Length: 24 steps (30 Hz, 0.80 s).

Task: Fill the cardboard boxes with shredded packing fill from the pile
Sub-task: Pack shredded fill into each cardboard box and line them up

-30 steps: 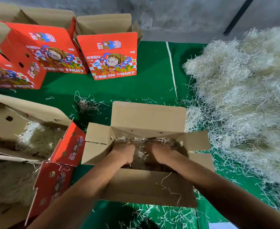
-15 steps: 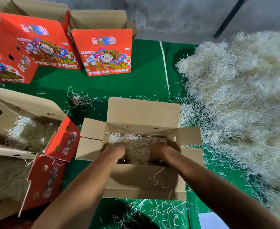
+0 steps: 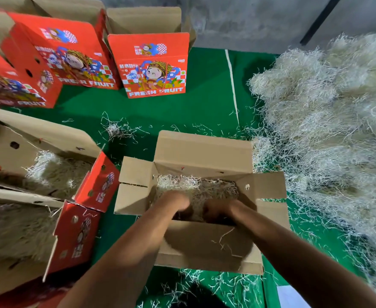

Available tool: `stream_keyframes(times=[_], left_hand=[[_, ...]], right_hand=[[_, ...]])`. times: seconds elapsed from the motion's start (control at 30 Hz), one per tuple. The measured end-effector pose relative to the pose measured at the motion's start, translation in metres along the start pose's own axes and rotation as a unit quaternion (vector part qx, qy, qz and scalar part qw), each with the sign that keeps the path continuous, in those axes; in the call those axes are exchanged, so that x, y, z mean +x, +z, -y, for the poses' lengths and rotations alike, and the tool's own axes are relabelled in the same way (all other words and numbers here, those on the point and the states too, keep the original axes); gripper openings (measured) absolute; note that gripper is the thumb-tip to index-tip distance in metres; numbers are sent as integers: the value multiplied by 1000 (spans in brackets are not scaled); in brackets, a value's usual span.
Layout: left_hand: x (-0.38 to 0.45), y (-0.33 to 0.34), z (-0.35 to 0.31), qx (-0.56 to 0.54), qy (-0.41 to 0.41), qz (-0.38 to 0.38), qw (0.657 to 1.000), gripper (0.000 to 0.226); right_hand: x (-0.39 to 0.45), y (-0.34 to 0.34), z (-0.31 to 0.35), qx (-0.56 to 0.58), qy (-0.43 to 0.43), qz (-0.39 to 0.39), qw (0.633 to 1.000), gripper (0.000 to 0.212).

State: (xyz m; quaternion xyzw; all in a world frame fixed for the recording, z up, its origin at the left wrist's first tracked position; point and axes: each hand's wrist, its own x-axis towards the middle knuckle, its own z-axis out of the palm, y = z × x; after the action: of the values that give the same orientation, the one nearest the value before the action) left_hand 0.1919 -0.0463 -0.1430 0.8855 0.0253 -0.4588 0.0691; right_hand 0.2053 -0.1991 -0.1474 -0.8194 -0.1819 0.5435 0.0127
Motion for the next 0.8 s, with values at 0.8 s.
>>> stream_keyframes(times=[0.8], left_hand=[[2, -13, 11, 3, -36, -108, 993, 47]], right_hand=[[-24, -28, -2, -1, 88, -177, 980, 54]])
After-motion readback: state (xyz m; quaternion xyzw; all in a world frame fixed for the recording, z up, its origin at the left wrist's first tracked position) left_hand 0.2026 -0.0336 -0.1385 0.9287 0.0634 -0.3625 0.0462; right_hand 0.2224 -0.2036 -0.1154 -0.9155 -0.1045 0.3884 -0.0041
